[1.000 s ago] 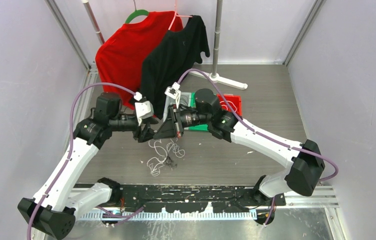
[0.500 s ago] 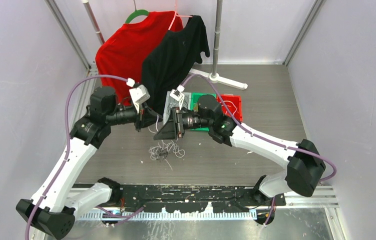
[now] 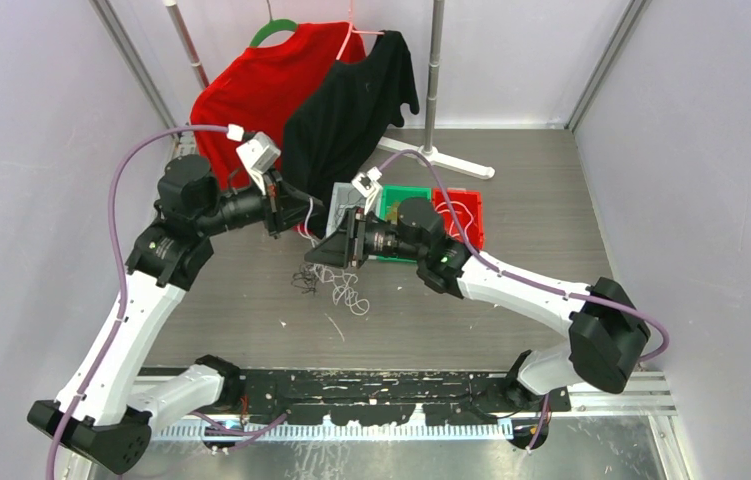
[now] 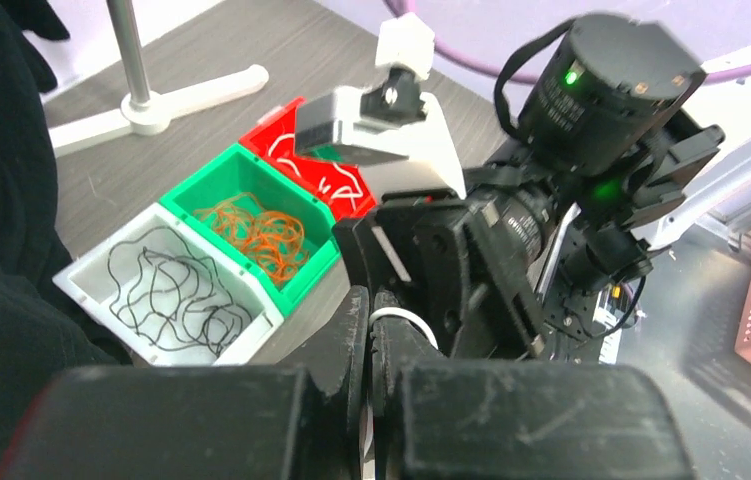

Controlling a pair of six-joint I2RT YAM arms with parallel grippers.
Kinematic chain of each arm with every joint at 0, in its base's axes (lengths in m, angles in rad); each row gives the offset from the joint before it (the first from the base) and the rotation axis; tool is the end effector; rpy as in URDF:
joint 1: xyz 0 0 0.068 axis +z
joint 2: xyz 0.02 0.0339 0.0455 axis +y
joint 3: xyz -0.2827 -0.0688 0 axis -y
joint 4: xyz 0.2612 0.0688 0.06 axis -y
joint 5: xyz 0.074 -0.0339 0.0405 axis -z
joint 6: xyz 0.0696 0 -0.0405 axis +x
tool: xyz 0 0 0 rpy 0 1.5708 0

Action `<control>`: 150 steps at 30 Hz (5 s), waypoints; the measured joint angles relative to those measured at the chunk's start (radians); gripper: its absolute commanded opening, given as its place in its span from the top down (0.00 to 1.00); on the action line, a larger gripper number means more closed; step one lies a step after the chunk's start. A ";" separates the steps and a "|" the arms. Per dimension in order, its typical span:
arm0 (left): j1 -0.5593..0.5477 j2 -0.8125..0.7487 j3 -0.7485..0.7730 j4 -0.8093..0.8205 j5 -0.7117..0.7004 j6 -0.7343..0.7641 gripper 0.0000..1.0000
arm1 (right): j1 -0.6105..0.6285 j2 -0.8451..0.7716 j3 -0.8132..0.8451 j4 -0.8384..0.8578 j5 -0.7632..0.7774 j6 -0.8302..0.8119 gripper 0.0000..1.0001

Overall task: Untangle the cables
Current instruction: Untie the cable.

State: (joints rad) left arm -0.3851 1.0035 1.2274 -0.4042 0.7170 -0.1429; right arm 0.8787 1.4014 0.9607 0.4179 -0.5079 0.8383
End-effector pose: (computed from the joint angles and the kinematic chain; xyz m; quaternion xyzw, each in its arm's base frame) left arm 0.1996 -0.1302 0.4457 0.3100 0.6867 -0.4166 0.5088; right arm 0.2094 0.3057 0.3319 -0.1896 0.6885 0.6295 0.3062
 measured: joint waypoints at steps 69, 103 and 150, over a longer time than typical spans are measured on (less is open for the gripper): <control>-0.039 0.052 0.365 -0.074 0.169 0.068 1.00 | 0.014 -0.343 0.102 -0.423 0.285 -0.394 0.34; -0.047 0.052 0.348 -0.080 0.182 0.078 1.00 | -0.010 -0.167 0.219 -0.318 0.171 -0.232 0.34; -0.118 0.183 0.575 -0.089 0.156 0.019 1.00 | 0.101 0.246 0.179 -0.140 0.237 -0.282 0.50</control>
State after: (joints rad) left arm -0.5030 1.1862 1.8023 -0.4934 0.8726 -0.1242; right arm 0.9798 1.6478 1.1393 0.2775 -0.2707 0.5564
